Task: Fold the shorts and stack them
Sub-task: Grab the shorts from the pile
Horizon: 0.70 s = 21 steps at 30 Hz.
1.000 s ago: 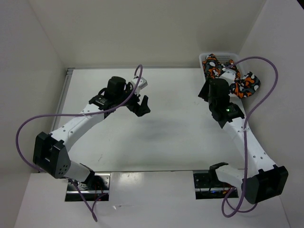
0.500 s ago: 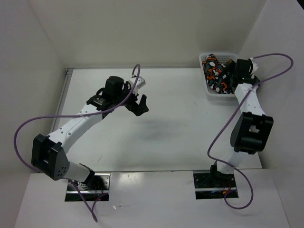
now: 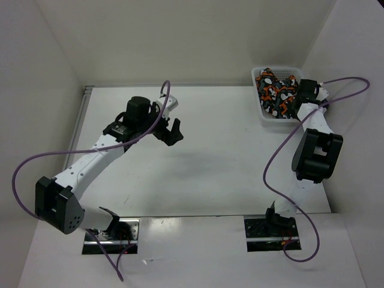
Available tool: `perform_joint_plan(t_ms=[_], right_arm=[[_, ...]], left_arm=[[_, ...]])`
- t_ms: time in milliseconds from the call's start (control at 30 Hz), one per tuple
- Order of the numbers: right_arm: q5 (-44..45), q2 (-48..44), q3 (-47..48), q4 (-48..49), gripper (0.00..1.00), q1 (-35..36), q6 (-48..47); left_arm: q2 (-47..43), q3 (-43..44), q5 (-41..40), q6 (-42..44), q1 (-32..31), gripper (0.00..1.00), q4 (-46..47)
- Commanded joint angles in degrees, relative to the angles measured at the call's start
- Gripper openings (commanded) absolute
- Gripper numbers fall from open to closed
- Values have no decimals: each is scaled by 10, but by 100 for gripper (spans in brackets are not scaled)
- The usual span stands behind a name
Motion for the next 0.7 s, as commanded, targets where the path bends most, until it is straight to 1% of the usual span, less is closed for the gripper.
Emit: perform_joint_plan(t_ms=[0,133,300,400,500,533,567,600,667], right_arm=[[36,10,26,-7,0,-2,7],[10,-45,-26,19,0,10,7],[10,-115,-37,19,0,74,1],[10,-154,-18,8,0,111,-4],[-8,-190,14,-10,0,146,-9],[-19,-198,37,-24,0,157,-14],[-19,-213,51,-29,0,186,-27],[-7,-218,63,-35,0,201,-35],[24,-224,96,-58,0,223,-46]], left_arm=[[-34,-15,1,2,3,100,20],[-34,-20,1,2,3,100,20],[-34,-20,1,2,3,100,20],[-34,-20,7,2,15,100,25],[-40,-26,7,2,30,100,31],[-40,-26,7,2,38,100,31],[-40,-26,7,2,38,100,31],[-40,-26,7,2,53,100,31],[-46,-26,7,2,59,100,25]])
